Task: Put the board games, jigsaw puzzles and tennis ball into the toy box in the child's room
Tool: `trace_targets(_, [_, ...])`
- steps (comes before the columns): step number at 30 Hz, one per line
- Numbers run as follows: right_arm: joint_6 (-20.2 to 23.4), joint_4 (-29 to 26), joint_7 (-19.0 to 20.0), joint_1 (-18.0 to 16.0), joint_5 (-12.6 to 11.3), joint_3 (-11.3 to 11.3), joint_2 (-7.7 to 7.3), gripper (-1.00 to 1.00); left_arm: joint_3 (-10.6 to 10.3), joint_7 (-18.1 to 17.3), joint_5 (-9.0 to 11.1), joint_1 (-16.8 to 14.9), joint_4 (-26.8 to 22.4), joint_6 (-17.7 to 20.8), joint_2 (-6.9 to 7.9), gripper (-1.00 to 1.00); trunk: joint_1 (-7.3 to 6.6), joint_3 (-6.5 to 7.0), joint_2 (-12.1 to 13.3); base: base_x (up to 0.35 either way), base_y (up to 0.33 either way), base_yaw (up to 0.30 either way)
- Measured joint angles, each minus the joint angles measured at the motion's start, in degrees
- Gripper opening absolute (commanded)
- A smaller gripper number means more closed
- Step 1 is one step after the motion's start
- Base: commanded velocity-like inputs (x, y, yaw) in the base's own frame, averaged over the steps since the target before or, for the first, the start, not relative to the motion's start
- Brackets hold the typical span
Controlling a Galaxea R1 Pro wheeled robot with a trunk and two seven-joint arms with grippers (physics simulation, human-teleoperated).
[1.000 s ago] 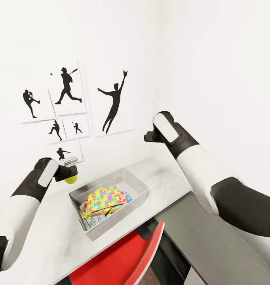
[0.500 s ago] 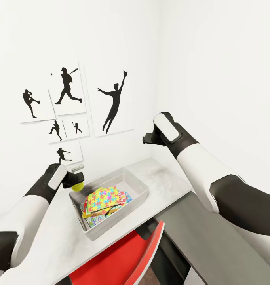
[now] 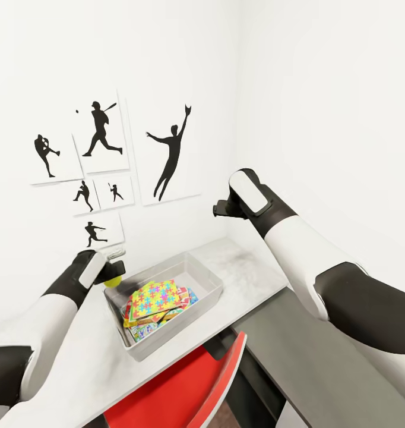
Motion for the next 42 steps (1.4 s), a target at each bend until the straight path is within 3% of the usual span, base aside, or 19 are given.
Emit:
trace_targets(13, [-0.01, -0.17, -0.02, 0.00, 0.00, 0.10, 0.00, 1.00, -0.11, -0.04, -1.37, 0.03, 2.44, -3.78, -1.95, -1.00, 0.00, 0.00, 0.00, 0.000, 0.000, 0.000])
trace_targets(18, [-0.01, -0.26, -0.04, 0.00, 0.00, 0.14, 0.00, 1.00, -0.13, -0.08, -1.90, 0.04, 2.48, -3.98, -2.07, -1.00, 0.00, 0.00, 0.00, 0.000, 0.000, 0.000])
trace_targets(25, [0.00, -0.40, -0.04, 0.00, 0.00, 0.21, 0.00, 1.00, -0.13, -0.43, -4.69, 0.02, 2.67, -7.60, -2.23, -1.00, 0.00, 0.00, 0.00, 0.000, 0.000, 0.000])
trace_targets(35, [0.08, -1.81, -0.03, 0.00, 0.00, 0.46, 0.00, 1.00, -0.19, -0.73, -5.24, 0.04, 3.41, -8.25, -2.51, -1.00, 0.00, 0.00, 0.00, 0.000, 0.000, 0.000])
trace_targets(42, [0.08, -1.85, -0.03, 0.00, 0.00, 0.46, 0.00, 1.00, -2.03, -0.79, -5.28, 0.02, 5.93, -8.35, -2.54, -1.00, 0.00, 0.00, 0.00, 0.000, 0.000, 0.000])
